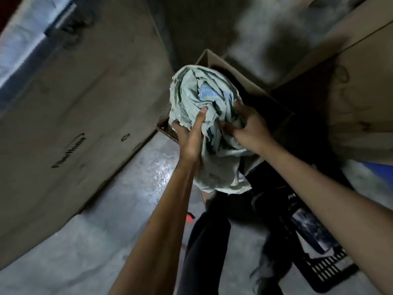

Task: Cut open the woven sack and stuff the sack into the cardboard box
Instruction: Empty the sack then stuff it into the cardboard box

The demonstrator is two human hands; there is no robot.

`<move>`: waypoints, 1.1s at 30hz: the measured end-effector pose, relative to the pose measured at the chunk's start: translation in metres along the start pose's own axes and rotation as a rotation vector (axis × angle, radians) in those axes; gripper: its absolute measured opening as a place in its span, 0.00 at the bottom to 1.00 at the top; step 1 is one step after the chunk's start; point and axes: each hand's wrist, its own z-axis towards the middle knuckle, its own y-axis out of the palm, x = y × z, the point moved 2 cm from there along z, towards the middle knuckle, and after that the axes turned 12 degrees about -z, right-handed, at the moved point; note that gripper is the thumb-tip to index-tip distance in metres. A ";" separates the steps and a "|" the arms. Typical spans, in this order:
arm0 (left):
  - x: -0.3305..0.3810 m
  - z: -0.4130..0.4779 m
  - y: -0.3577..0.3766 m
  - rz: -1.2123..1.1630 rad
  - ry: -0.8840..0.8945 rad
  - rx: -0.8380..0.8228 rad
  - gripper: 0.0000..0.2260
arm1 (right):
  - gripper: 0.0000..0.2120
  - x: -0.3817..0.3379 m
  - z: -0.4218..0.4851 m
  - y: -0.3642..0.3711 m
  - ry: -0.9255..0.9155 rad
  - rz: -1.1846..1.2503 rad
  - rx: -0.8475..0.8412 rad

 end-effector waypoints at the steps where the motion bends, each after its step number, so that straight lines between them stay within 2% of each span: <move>1: -0.006 0.015 0.001 0.013 0.012 0.006 0.45 | 0.38 0.006 0.013 0.009 -0.009 -0.038 -0.008; 5: -0.038 0.076 0.001 0.110 0.122 -0.090 0.35 | 0.41 0.029 0.058 0.036 -0.111 -0.222 -0.003; 9: -0.071 0.112 0.000 0.261 0.223 -0.145 0.37 | 0.43 0.064 0.098 0.061 -0.121 -0.336 -0.070; 11: -0.082 0.130 0.001 0.351 0.253 -0.172 0.33 | 0.41 0.086 0.113 0.076 -0.057 -0.373 -0.113; 13: -0.090 0.155 0.003 0.422 0.255 -0.228 0.27 | 0.33 0.102 0.124 0.093 -0.011 -0.415 -0.166; 15: -0.097 0.182 0.003 0.508 0.217 -0.238 0.30 | 0.29 0.113 0.134 0.111 0.003 -0.426 -0.210; 19: -0.106 0.215 0.006 0.830 -0.033 -0.158 0.44 | 0.40 0.132 0.138 0.141 0.009 -0.452 -0.279; 21: -0.105 0.216 0.005 0.968 -0.122 -0.123 0.45 | 0.38 0.133 0.135 0.143 0.007 -0.501 -0.294; 24: -0.089 0.196 0.009 1.074 -0.116 -0.096 0.42 | 0.37 0.123 0.114 0.129 -0.041 -0.463 -0.259; 27: -0.058 0.153 0.003 1.069 0.078 -0.076 0.35 | 0.33 0.104 0.075 0.105 -0.012 -0.410 -0.279; 30: -0.031 0.080 -0.019 1.094 0.316 -0.158 0.36 | 0.29 0.072 0.014 0.085 0.042 -0.445 -0.243; 33: -0.018 0.000 -0.059 1.136 0.361 -0.188 0.37 | 0.32 0.039 -0.053 0.077 -0.020 -0.491 -0.247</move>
